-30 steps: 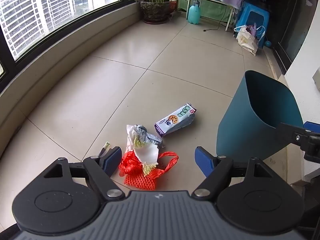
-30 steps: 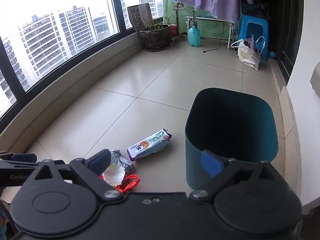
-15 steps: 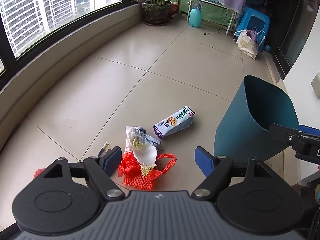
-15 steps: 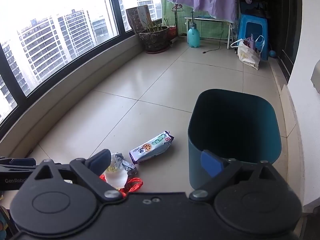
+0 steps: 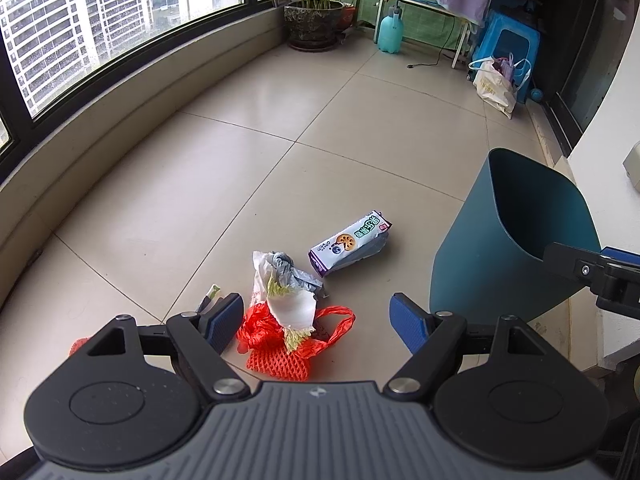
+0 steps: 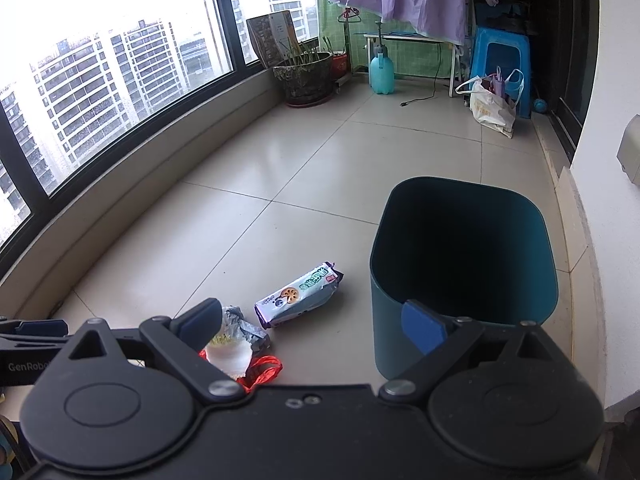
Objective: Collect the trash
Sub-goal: 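Hold the teal bin with the right gripper while the left gripper approaches the trash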
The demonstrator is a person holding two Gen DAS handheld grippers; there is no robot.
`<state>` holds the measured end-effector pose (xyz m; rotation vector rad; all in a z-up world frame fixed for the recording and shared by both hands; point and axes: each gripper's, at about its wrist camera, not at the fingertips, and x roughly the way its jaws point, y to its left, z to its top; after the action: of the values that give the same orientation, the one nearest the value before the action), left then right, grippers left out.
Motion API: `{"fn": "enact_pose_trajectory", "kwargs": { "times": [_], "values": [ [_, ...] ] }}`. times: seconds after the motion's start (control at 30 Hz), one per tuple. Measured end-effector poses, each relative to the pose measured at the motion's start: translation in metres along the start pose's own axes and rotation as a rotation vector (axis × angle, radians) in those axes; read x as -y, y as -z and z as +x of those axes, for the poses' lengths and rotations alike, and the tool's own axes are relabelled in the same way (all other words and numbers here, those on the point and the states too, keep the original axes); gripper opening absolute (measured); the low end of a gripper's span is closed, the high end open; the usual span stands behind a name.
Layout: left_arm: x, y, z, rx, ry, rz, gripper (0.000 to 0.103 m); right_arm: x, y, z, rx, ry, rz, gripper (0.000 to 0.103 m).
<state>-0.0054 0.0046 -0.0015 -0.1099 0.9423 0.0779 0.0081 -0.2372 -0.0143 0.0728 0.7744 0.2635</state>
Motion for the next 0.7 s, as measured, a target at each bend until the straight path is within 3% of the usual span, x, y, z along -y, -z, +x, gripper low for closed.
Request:
{"fn": "enact_pose_trajectory", "kwargs": {
  "times": [0.7],
  "values": [
    [0.009, 0.003, -0.011, 0.041, 0.022, 0.031, 0.080, -0.019, 0.007, 0.006, -0.026, -0.071, -0.100, 0.096]
  ]
}}
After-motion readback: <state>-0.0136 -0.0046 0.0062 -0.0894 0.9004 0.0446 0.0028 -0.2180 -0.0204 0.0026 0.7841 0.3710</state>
